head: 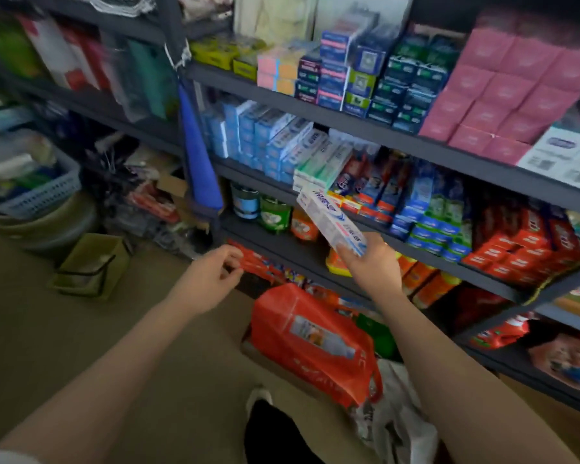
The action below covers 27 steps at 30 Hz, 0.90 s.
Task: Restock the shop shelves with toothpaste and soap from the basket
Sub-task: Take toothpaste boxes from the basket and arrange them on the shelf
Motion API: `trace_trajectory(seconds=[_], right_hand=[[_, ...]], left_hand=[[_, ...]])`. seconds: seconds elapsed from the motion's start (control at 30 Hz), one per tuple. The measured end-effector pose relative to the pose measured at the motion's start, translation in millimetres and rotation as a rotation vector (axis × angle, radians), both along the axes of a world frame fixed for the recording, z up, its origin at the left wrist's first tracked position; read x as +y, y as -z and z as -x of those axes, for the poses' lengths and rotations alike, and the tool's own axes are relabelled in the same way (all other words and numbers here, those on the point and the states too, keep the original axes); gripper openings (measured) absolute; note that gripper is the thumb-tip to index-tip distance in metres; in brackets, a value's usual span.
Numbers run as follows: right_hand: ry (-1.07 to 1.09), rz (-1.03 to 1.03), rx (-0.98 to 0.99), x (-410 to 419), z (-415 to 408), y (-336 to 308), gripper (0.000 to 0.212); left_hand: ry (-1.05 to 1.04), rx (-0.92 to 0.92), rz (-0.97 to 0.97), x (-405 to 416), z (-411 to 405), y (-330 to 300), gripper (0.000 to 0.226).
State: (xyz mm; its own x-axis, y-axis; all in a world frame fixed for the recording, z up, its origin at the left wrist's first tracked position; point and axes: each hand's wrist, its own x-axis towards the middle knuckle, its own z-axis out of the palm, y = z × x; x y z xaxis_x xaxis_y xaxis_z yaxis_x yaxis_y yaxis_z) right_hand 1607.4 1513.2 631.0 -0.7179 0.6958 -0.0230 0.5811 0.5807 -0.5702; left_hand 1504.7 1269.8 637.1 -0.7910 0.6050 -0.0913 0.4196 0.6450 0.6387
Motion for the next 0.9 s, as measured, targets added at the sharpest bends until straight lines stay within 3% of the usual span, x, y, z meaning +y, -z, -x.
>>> trace_trajectory(seconds=[0.23, 0.43, 0.63, 0.77, 0.9], right_hand=[[0.188, 0.127, 0.055, 34, 145, 2, 0.051], [0.280, 0.063, 0.008, 39, 216, 12, 0.059], [0.131, 0.095, -0.056, 3, 255, 42, 0.079], [0.045, 0.097, -0.092, 2, 268, 38, 0.075], [0.131, -0.016, -0.163, 7, 277, 30, 0.060]], left_hand=[[0.132, 0.083, 0.040, 45, 139, -1, 0.033], [0.288, 0.227, 0.090, 91, 246, -20, 0.037], [0.596, 0.360, 0.223, 146, 304, -12, 0.052], [0.752, 0.307, 0.217, 171, 329, 5, 0.053], [0.853, 0.290, 0.261, 184, 352, 29, 0.054]])
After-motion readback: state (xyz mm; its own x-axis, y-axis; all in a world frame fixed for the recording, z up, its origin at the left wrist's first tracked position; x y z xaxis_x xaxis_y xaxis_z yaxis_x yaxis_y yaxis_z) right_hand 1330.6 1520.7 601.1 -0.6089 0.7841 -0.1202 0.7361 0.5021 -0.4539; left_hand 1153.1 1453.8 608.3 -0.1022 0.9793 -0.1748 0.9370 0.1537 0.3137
